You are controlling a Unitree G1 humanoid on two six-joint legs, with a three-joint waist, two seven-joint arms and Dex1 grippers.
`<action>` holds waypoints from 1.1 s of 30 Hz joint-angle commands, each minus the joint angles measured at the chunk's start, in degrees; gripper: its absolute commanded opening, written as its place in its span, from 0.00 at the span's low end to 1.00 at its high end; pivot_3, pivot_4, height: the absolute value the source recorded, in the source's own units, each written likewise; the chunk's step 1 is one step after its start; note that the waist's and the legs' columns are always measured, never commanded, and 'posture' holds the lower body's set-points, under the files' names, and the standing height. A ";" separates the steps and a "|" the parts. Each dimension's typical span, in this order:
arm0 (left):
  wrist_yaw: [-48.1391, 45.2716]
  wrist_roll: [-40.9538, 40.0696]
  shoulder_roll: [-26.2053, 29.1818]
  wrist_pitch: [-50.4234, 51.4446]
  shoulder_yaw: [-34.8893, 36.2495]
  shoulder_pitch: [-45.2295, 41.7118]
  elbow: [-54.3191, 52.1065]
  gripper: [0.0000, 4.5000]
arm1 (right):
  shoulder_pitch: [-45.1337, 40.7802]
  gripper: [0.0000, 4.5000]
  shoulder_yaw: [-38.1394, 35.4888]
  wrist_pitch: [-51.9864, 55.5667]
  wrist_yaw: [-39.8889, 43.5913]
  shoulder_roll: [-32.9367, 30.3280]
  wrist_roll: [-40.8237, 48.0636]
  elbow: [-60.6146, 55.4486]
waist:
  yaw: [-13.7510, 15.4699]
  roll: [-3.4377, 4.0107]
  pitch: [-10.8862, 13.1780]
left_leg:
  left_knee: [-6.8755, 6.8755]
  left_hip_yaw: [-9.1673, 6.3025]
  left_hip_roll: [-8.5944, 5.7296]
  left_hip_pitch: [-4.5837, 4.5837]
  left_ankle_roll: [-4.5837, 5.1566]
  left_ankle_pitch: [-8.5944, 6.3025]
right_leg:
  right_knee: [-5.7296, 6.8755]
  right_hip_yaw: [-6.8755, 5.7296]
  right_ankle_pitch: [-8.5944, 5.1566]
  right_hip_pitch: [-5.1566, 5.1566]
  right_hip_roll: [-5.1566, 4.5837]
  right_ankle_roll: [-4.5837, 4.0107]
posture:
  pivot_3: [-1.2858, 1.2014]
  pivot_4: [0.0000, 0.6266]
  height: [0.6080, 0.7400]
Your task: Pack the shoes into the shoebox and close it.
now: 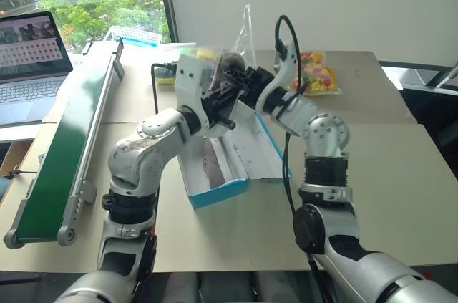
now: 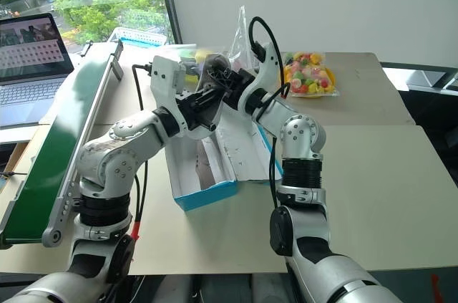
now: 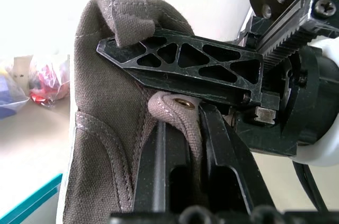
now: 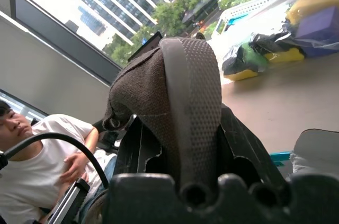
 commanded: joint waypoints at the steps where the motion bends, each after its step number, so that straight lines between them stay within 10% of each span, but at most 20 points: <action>1: -2.73 -3.24 3.81 4.05 0.98 1.86 -5.31 0.39 | -1.63 0.12 -0.25 -1.84 0.18 -1.09 0.22 -0.94 | 0.20 0.01 0.01 | 0.01 0.00 0.00 0.00 0.00 0.00 | -0.01 0.00 0.00 0.00 -0.01 0.00 | 0.52 0.24 1.00; 4: -5.04 -4.99 8.37 6.84 2.56 2.82 -6.35 0.60 | -2.13 0.12 0.92 -1.69 1.01 -2.15 -0.62 -0.47 | 0.37 0.02 0.01 | 0.01 -0.01 -0.01 0.00 0.00 0.00 | -0.02 -0.01 0.00 0.00 0.00 0.00 | 0.52 0.24 1.00; 16: -13.63 -0.58 30.97 1.59 10.07 8.78 -1.73 0.60 | -13.22 0.12 12.36 12.06 2.31 -8.00 -5.51 0.21 | -0.99 0.17 0.11 | -0.05 0.01 0.01 0.01 0.00 0.00 | -0.07 0.01 -0.01 -0.06 0.04 -0.01 | 0.52 0.24 1.00; 33: -13.53 1.11 30.62 -0.80 9.87 8.27 -1.39 0.60 | -2.22 0.12 17.24 15.52 3.48 0.97 -8.01 -1.39 | -0.24 0.16 0.10 | -0.07 -0.02 0.02 -0.02 0.01 0.00 | -0.07 -0.03 -0.01 -0.07 0.03 -0.01 | 0.52 0.24 1.00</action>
